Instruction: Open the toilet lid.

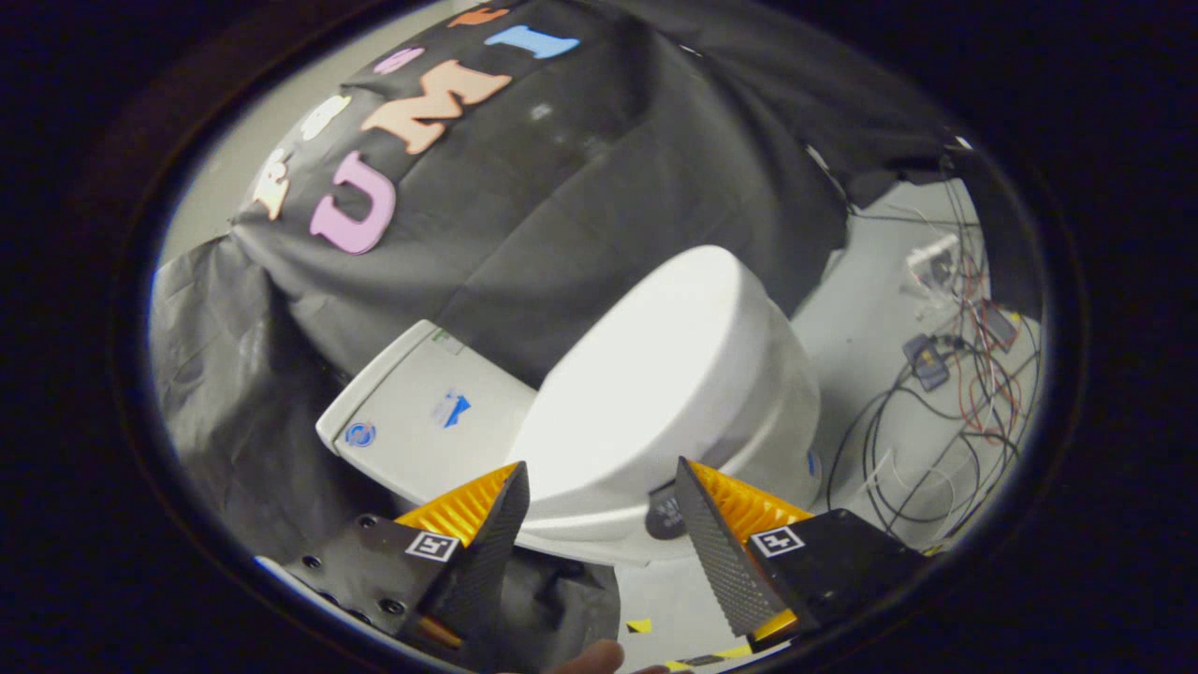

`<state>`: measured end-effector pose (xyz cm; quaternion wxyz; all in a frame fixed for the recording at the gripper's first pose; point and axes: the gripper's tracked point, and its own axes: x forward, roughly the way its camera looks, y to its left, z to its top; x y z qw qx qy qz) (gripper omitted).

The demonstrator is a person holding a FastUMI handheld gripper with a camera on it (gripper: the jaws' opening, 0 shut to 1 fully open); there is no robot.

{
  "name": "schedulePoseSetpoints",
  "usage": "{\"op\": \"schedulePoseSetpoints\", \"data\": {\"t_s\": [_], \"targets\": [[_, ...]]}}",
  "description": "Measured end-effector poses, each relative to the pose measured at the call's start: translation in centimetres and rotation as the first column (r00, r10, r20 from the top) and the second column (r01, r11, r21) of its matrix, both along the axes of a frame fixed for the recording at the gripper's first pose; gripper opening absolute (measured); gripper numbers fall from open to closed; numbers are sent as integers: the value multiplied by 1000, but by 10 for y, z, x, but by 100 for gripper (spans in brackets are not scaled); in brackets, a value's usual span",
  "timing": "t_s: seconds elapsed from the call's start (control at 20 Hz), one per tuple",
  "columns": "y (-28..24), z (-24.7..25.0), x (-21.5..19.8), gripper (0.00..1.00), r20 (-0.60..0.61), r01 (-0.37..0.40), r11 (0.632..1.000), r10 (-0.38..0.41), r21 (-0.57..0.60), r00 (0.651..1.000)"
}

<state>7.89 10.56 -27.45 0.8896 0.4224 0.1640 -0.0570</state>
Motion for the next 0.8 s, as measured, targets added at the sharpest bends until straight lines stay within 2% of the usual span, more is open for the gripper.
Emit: {"op": "schedulePoseSetpoints", "data": {"t_s": [0.2,0.5,0.6,0.7,0.75,0.8], "targets": [[-8,-16,-5,96,-13,89,987,-88,135,996],[8,-52,-6,96,-108,134,924,-101,358,989],[18,-47,0,81,-78,131,882,-107,452,991],[19,-39,15,67,-26,136,858,-142,495,990],[29,-47,35,51,-34,122,862,-121,491,992],[36,-48,25,36,-39,101,875,-94,474,995]]}}
